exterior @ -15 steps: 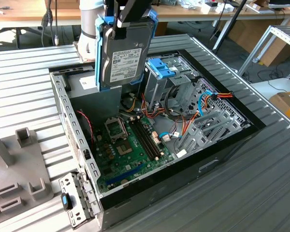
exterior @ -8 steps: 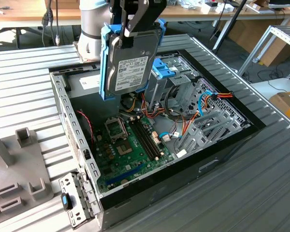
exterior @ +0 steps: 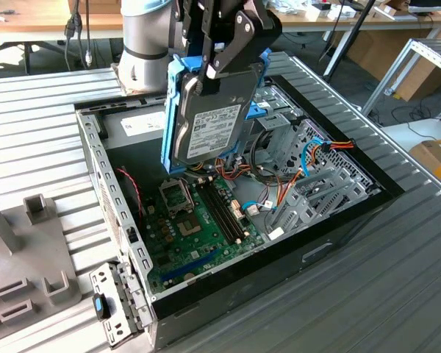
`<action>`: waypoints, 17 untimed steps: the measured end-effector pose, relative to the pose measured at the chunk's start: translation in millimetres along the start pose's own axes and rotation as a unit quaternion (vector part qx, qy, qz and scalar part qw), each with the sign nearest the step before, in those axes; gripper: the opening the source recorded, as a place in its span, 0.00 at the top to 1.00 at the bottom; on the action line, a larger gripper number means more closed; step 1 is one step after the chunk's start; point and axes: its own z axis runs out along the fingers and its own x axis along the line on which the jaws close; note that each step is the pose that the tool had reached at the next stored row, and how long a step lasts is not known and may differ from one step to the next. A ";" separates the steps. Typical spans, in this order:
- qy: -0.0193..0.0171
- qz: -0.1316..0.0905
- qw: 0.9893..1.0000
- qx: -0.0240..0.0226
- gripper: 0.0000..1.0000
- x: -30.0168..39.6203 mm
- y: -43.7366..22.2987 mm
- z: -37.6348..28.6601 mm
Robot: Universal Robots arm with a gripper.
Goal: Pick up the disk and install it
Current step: 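Pick up the disk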
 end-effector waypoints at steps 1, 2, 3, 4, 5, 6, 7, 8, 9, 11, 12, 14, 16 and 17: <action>0.000 0.000 1.000 0.000 0.64 3.6 0.2 -0.2; 0.000 0.000 1.000 0.000 0.64 6.4 0.3 -0.4; 0.000 0.000 1.000 0.000 0.64 8.9 0.4 -0.6; 0.000 0.000 1.000 0.000 0.64 10.3 0.5 -0.7; 0.000 0.000 1.000 0.000 0.64 11.6 0.5 -0.8; 0.000 0.000 1.000 0.000 0.64 13.5 0.7 -0.9; 0.000 0.000 1.000 0.000 0.64 14.4 0.8 -0.9; 0.000 0.000 1.000 0.000 0.64 15.1 0.7 -1.0; 0.000 0.000 1.000 0.000 0.64 15.6 0.8 -1.0; 0.000 0.000 1.000 0.000 0.64 16.0 0.8 -1.0; 0.000 0.000 1.000 0.000 0.64 16.0 0.7 -1.0; 0.000 0.000 1.000 0.000 0.64 16.1 0.8 -1.0; 0.000 0.000 1.000 0.000 0.64 16.2 0.5 -1.0; 0.000 0.000 1.000 0.000 0.64 16.3 -1.6 -1.0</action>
